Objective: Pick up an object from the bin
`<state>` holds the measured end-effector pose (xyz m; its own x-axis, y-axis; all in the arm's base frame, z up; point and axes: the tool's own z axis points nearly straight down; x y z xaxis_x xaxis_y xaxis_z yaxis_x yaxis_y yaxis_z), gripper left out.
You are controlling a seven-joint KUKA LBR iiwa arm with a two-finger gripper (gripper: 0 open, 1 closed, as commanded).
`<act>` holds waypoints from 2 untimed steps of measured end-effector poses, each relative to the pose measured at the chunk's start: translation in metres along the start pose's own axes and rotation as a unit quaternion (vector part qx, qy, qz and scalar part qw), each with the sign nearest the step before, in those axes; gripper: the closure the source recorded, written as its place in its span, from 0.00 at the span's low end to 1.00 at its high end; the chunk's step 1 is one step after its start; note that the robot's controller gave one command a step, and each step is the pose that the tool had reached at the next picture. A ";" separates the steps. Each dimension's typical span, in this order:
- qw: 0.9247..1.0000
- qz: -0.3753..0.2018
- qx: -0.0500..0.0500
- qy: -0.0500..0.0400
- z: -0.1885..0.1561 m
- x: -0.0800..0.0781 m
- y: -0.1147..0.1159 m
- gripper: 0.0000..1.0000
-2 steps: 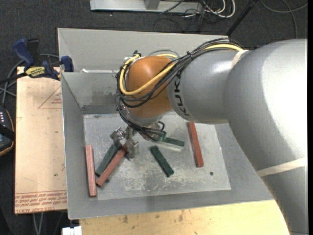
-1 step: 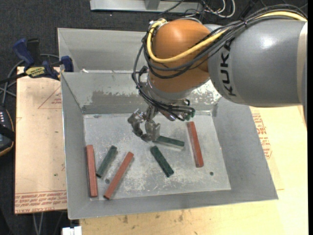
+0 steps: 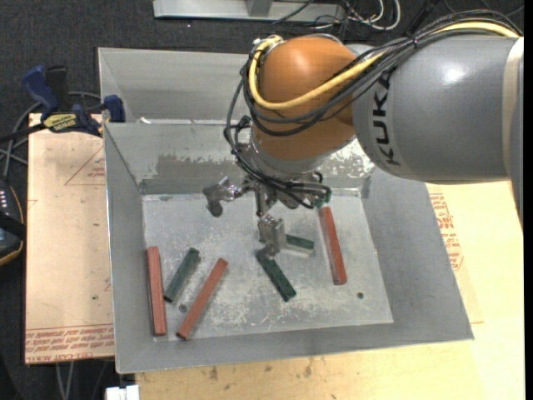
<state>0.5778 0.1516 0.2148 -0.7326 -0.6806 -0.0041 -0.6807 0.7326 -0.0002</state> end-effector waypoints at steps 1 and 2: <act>1.000 0.027 -0.002 0.003 0.149 -0.004 0.063 0.00; 1.000 0.028 0.000 -0.002 0.142 -0.007 0.059 1.00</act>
Offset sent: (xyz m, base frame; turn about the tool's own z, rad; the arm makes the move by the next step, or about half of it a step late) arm -0.0372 0.0462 -0.1448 0.0568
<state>0.5428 0.1998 0.0732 -0.7699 -0.6381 -0.0074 -0.6382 0.7699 -0.0007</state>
